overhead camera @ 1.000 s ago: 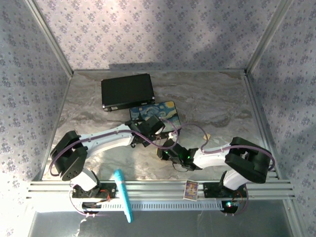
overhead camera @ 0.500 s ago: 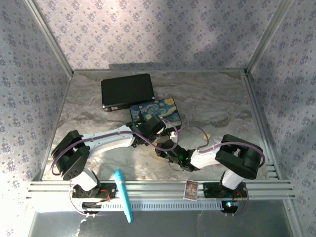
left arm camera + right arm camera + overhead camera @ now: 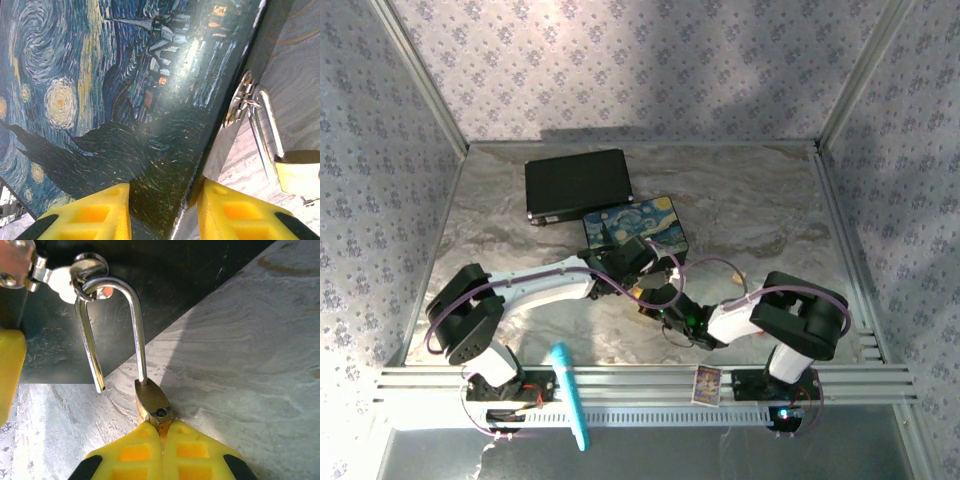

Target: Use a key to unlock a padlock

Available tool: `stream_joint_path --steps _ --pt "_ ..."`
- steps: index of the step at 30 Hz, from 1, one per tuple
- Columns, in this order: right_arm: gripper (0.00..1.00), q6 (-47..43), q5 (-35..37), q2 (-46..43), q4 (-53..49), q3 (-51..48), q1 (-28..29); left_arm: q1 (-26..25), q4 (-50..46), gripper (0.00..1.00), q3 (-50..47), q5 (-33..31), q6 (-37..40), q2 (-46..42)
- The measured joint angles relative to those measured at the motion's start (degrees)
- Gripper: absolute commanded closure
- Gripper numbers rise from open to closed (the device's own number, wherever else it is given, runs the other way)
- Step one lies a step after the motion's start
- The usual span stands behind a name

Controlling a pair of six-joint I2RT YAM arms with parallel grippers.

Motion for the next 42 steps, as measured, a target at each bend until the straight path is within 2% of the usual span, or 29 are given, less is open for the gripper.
stream_joint_path --steps 13,22,29,36,42 --pt "1.00 1.33 -1.81 -0.39 6.60 -3.65 -1.77 -0.15 1.20 0.67 -0.26 -0.35 -0.02 0.35" --pt "1.00 7.74 -4.04 8.35 20.79 -4.02 -3.30 -0.39 2.27 0.67 -0.15 -0.72 -0.02 0.70" --pt "1.00 10.56 -3.87 9.94 24.92 -4.39 -3.30 -0.63 2.49 0.67 -0.17 -0.81 -0.02 0.74" --pt "1.00 13.86 -3.89 15.54 33.88 -4.35 -3.85 -0.81 2.78 0.67 -0.28 -1.18 -0.02 0.81" --pt "1.00 14.27 -4.04 15.50 35.08 -5.18 -4.44 -0.87 3.13 0.67 -0.28 -1.16 0.00 0.87"
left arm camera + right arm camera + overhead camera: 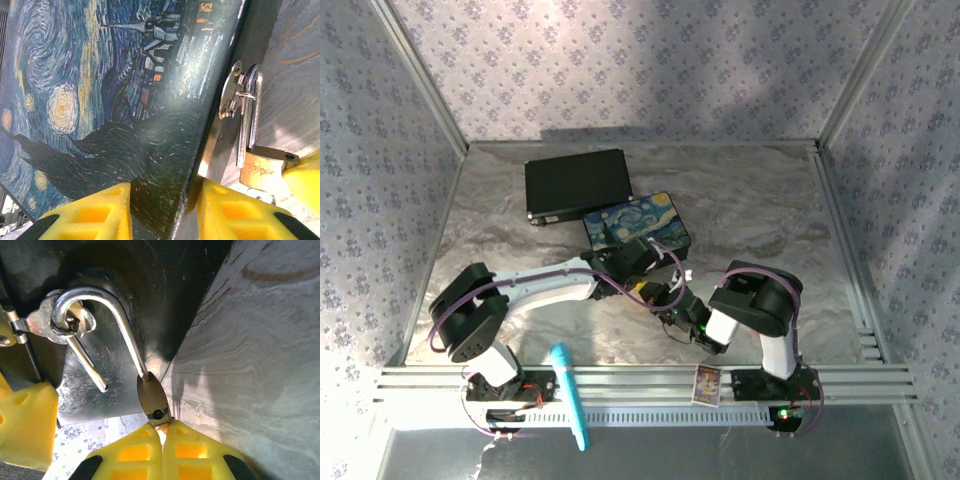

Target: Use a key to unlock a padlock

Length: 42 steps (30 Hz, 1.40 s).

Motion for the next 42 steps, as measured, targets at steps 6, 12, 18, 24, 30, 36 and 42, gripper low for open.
stream_joint_path --steps 6,12,18,24,30,36,42 --pt "1.00 -0.02 -0.31 -1.95 -0.02 -2.10 -1.53 -0.04 1.86 0.68 0.02 0.02 0.02 0.59" --pt "1.00 -0.02 -1.38 -2.64 -0.07 -2.29 -2.56 -0.15 2.51 0.67 0.02 0.02 0.04 0.83" --pt "1.00 0.02 -1.38 -1.03 -0.07 0.59 -4.22 -0.11 2.56 0.68 0.24 -0.26 0.31 1.07" --pt "1.00 0.31 -1.64 -0.83 -0.07 0.63 -4.70 -0.13 2.54 0.68 0.22 -0.48 0.44 1.09" --pt "1.00 0.42 -0.42 -1.36 0.57 -1.70 -7.19 -0.15 2.54 0.68 0.26 -0.74 0.42 1.25" --pt "1.00 0.48 -0.24 -2.14 1.16 -1.64 -8.20 -0.26 2.25 0.68 0.50 -0.98 0.42 1.44" --pt "0.99 -1.11 -0.39 -2.51 0.50 -1.68 -8.48 -0.42 1.86 0.68 0.85 -1.33 0.39 1.70"
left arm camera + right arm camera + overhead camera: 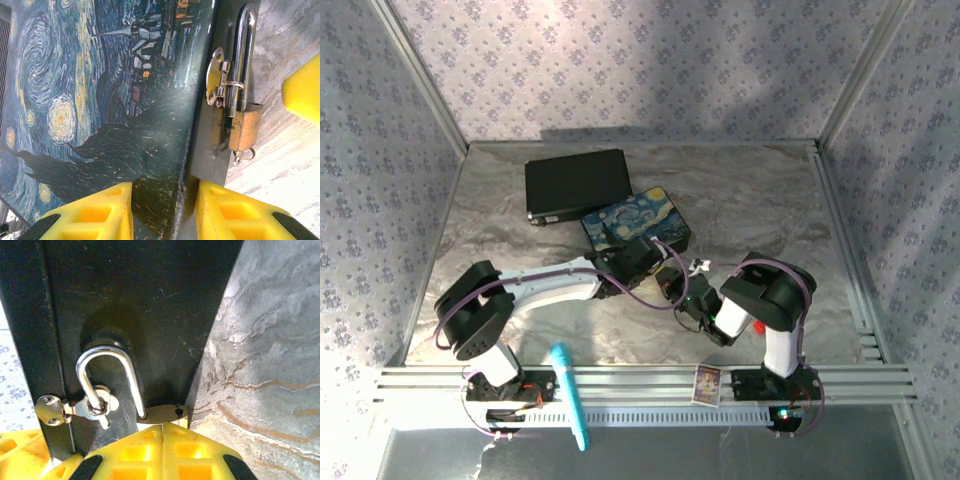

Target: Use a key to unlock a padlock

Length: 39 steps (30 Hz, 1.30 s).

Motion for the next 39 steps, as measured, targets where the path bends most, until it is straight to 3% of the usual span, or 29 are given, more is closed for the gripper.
stream_joint_path --steps 5,10,17,25,30,35,37,39 --pt "0.57 -6.99 -0.33 -6.38 -11.21 0.61 -0.07 0.00 -0.59 0.67 0.37 0.02 -0.02 0.17" --pt "0.50 -12.90 1.44 -13.75 -24.15 3.39 3.30 0.00 -1.05 0.67 0.79 0.02 -0.09 0.48" --pt "0.52 -15.52 1.40 -13.84 -30.21 5.27 3.10 0.02 -2.12 0.68 1.55 0.02 -0.15 0.85" --pt "0.49 -16.20 1.73 -8.76 -24.00 7.19 3.50 0.04 -2.56 0.67 1.88 -0.15 -0.17 1.11" --pt "0.64 -14.56 2.08 -3.98 -18.34 8.52 3.58 0.15 -2.75 0.67 1.92 -0.48 -0.17 1.20" --pt "0.66 -10.54 2.45 0.81 -10.01 8.44 3.65 0.17 -2.75 0.67 2.08 -0.90 -0.17 1.46" --pt "0.76 -9.53 2.60 1.81 -8.46 8.41 3.72 0.20 -2.78 0.67 2.19 -1.20 -0.17 1.57" --pt "0.80 -8.52 3.23 2.36 -7.96 8.15 3.93 0.20 -2.82 0.67 2.19 -1.27 -0.17 1.57"
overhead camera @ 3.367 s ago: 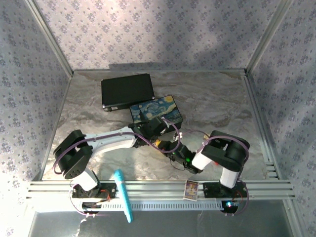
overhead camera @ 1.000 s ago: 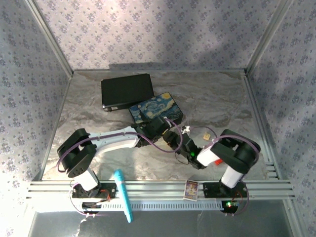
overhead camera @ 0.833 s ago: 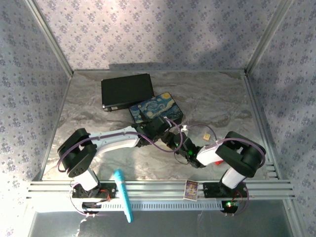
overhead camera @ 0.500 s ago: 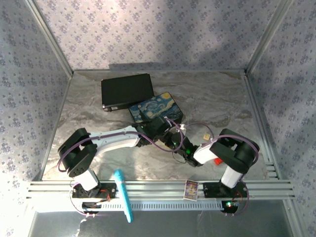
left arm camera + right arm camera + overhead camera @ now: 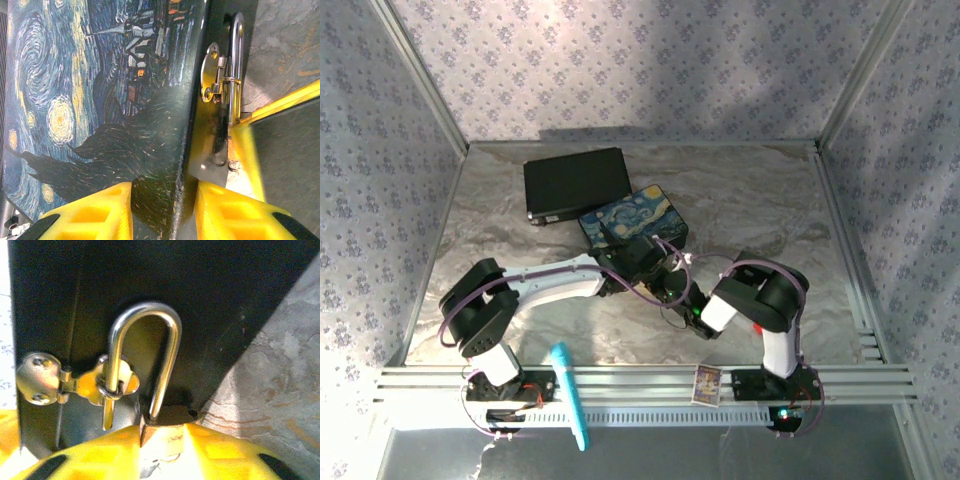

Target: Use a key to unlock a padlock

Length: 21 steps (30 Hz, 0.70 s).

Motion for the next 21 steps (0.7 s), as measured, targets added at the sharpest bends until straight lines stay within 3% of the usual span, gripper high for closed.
stream_joint_path --steps 12,21 --pt "0.85 1.29 -1.31 -2.47 0.44 -2.58 -2.84 -0.02 -0.13 0.67 -0.09 0.04 0.00 -0.15" --pt "0.85 -0.72 -0.68 -6.64 -6.99 -3.10 -6.16 -0.04 0.35 0.67 -0.57 0.52 -0.02 -0.59"
